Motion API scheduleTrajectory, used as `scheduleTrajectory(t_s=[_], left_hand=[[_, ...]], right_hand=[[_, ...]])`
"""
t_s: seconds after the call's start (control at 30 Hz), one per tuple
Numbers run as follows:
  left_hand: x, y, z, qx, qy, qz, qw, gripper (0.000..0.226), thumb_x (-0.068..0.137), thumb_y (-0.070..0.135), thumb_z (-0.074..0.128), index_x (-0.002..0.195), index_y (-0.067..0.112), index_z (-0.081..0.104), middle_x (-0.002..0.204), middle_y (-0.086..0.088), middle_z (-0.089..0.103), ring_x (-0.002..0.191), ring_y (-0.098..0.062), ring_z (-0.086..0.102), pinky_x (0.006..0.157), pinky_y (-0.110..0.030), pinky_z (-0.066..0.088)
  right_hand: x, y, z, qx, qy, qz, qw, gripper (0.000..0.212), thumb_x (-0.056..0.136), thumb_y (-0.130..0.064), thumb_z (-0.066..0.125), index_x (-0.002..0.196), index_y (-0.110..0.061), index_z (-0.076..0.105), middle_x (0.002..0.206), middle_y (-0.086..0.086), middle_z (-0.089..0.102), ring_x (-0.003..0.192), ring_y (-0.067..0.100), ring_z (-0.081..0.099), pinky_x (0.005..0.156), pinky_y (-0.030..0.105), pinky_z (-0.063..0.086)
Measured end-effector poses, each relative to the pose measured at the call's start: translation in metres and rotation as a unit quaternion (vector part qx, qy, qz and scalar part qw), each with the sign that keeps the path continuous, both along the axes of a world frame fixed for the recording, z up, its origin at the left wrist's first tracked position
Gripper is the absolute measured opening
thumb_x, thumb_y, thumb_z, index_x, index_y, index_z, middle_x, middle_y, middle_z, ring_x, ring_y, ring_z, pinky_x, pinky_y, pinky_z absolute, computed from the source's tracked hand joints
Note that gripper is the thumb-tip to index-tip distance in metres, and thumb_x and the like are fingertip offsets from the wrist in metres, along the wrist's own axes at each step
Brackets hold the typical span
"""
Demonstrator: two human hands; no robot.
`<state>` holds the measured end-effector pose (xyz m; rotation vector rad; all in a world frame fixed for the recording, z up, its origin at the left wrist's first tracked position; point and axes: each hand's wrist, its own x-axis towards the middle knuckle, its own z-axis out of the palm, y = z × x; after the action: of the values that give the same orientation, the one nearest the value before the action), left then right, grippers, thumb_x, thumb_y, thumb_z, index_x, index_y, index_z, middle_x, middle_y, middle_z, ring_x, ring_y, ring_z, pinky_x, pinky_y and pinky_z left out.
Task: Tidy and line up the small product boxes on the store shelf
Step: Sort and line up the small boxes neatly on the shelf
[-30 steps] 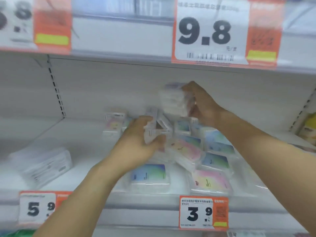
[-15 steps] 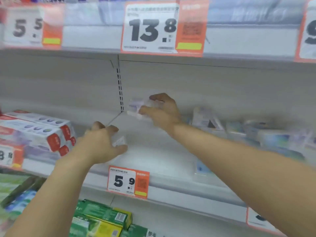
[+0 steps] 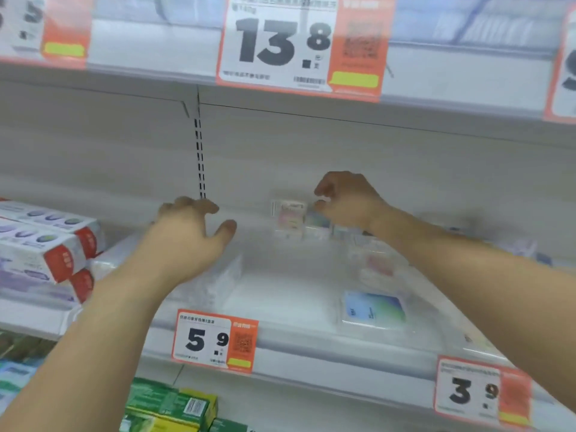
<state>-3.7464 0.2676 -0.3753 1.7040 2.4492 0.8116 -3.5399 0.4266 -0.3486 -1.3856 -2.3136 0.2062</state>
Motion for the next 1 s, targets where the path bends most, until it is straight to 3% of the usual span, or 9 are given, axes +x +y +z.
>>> scheduleTrajectory(t_s=[0.17,0.3,0.5,0.6,0.7,0.77,0.83,0.9,1.0], left_hand=[[0.053,0.032,-0.010,-0.002,-0.003,-0.095,0.995,0.043,0.090,0.050,0.051,0.124,0.025,0.058,0.126,0.000,0.059,0.117,-0.021,0.053,0.098,-0.033,0.043],[0.085,0.060,-0.016,0.014,-0.024,-0.131,0.991,0.042,0.092,0.043,0.054,0.130,0.025,0.053,0.132,0.003,0.055,0.119,-0.018,0.053,0.096,-0.028,0.043],[0.107,0.091,-0.027,0.060,-0.133,-0.161,0.976,0.081,0.079,0.046,0.072,0.144,0.025,0.029,0.137,0.002,0.040,0.121,-0.017,0.049,0.084,-0.023,0.037],[0.118,0.102,-0.030,0.104,-0.209,-0.186,0.954,0.104,0.070,0.047,0.081,0.148,0.031,0.014,0.145,0.002,0.031,0.129,-0.017,0.043,0.088,-0.023,0.037],[0.128,0.111,-0.025,0.207,-0.316,-0.186,0.907,0.097,0.065,0.039,0.087,0.140,0.032,0.025,0.130,0.002,0.050,0.111,-0.012,0.057,0.075,-0.009,0.048],[0.133,0.111,-0.019,0.225,-0.350,-0.181,0.891,0.090,0.061,0.036,0.089,0.134,0.032,0.036,0.113,0.008,0.054,0.095,-0.001,0.058,0.063,-0.001,0.046],[0.137,0.111,-0.019,0.208,-0.322,-0.187,0.905,0.090,0.057,0.038,0.091,0.132,0.033,0.041,0.107,0.010,0.053,0.090,0.004,0.055,0.065,-0.004,0.047],[0.141,0.111,-0.024,0.189,-0.287,-0.192,0.919,0.093,0.052,0.045,0.091,0.131,0.037,0.043,0.112,0.006,0.054,0.092,-0.001,0.057,0.079,-0.020,0.053],[0.149,0.112,-0.027,0.171,-0.258,-0.193,0.931,0.094,0.051,0.056,0.087,0.133,0.043,0.043,0.118,0.005,0.051,0.098,-0.008,0.057,0.087,-0.028,0.050]], right_hand=[[0.042,0.068,-0.010,-0.118,-0.069,-0.130,0.982,0.074,0.079,-0.064,0.065,0.140,-0.030,0.042,0.140,0.012,0.037,0.130,0.035,0.042,0.105,0.042,0.040],[0.035,0.082,-0.024,-0.065,-0.107,-0.088,0.988,0.062,0.079,-0.066,0.059,0.119,-0.019,0.059,0.122,0.004,0.062,0.108,0.027,0.057,0.084,0.032,0.045],[0.056,0.062,-0.001,-0.063,0.114,-0.014,0.991,0.033,0.069,-0.039,0.078,0.093,-0.017,0.075,0.093,-0.002,0.071,0.083,0.016,0.066,0.078,0.031,0.057],[0.068,0.046,0.010,-0.219,0.285,0.068,0.931,0.034,0.075,-0.025,0.069,0.098,0.000,0.070,0.086,0.007,0.065,0.076,0.023,0.061,0.068,0.030,0.053],[0.095,0.039,0.023,-0.361,0.312,0.130,0.869,0.036,0.083,-0.035,0.069,0.107,-0.008,0.069,0.098,0.014,0.068,0.087,0.029,0.066,0.082,0.038,0.057],[0.119,0.051,0.028,-0.321,0.268,0.083,0.905,0.038,0.088,-0.041,0.065,0.108,-0.009,0.070,0.104,0.013,0.070,0.096,0.030,0.068,0.087,0.038,0.054],[0.146,0.074,0.027,-0.131,0.115,-0.046,0.984,0.024,0.091,-0.029,0.066,0.106,-0.010,0.071,0.112,0.010,0.068,0.103,0.029,0.065,0.082,0.031,0.047],[0.173,0.089,0.020,-0.047,-0.066,-0.148,0.986,0.032,0.089,-0.034,0.068,0.117,-0.018,0.065,0.131,0.008,0.059,0.110,0.025,0.059,0.087,0.026,0.042],[0.203,0.087,0.011,-0.157,-0.182,-0.178,0.954,0.065,0.086,-0.060,0.062,0.141,-0.028,0.047,0.153,0.002,0.039,0.136,0.024,0.041,0.111,0.034,0.032]])
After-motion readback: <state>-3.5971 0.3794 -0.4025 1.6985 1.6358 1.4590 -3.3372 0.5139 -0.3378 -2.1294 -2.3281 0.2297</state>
